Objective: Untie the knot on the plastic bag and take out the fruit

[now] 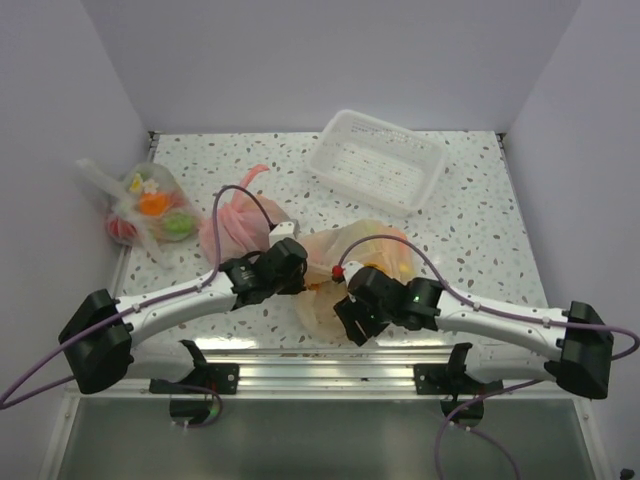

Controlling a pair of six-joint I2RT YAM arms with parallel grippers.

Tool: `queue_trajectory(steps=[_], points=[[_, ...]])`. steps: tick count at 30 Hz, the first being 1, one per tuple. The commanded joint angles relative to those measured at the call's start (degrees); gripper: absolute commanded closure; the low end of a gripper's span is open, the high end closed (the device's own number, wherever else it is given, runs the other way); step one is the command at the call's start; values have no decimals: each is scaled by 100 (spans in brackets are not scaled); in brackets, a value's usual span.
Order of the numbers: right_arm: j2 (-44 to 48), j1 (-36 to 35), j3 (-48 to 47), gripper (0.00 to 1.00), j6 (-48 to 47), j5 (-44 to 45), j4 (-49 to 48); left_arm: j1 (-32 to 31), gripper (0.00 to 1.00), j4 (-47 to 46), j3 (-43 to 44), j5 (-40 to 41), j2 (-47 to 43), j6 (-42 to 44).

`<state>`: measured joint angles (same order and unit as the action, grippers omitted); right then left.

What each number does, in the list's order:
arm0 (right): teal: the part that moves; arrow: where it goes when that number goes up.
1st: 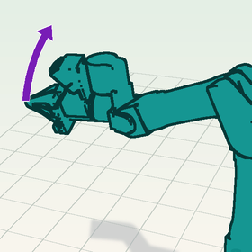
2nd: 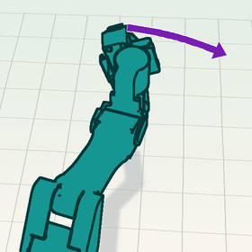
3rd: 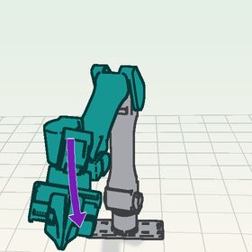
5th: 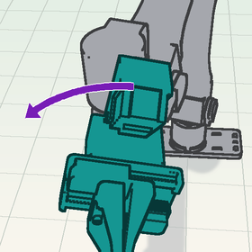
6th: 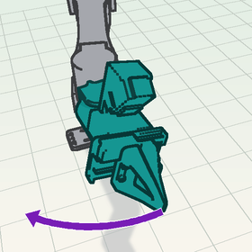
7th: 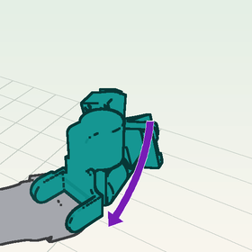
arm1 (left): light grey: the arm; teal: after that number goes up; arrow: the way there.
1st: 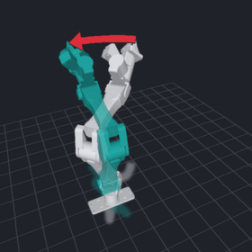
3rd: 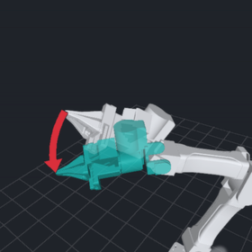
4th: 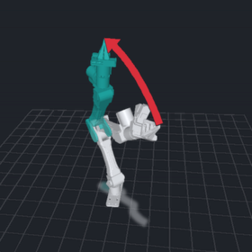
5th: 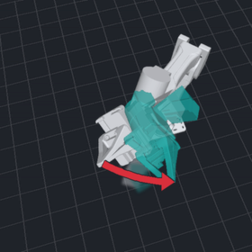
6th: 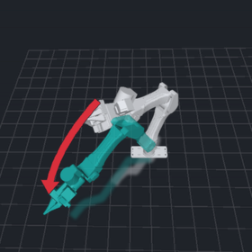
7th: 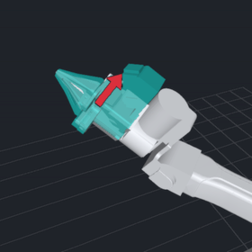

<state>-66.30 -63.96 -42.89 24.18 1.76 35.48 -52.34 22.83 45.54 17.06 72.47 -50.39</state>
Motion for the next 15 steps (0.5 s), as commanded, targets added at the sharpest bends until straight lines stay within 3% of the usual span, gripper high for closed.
queue_trajectory(steps=[1, 6, 15], points=[[363, -11, -894, 36, -246, 517, 160, -75, 97, -481, -133, 43, 127, -50], [-118, 164, -1669, 43, -669, 1072, 284, -119, 97, -543, -186, 122, 110, 12], [-1331, 1631, -1942, 57, -1223, 633, -419, -136, 97, -411, -221, 351, -180, 47]])
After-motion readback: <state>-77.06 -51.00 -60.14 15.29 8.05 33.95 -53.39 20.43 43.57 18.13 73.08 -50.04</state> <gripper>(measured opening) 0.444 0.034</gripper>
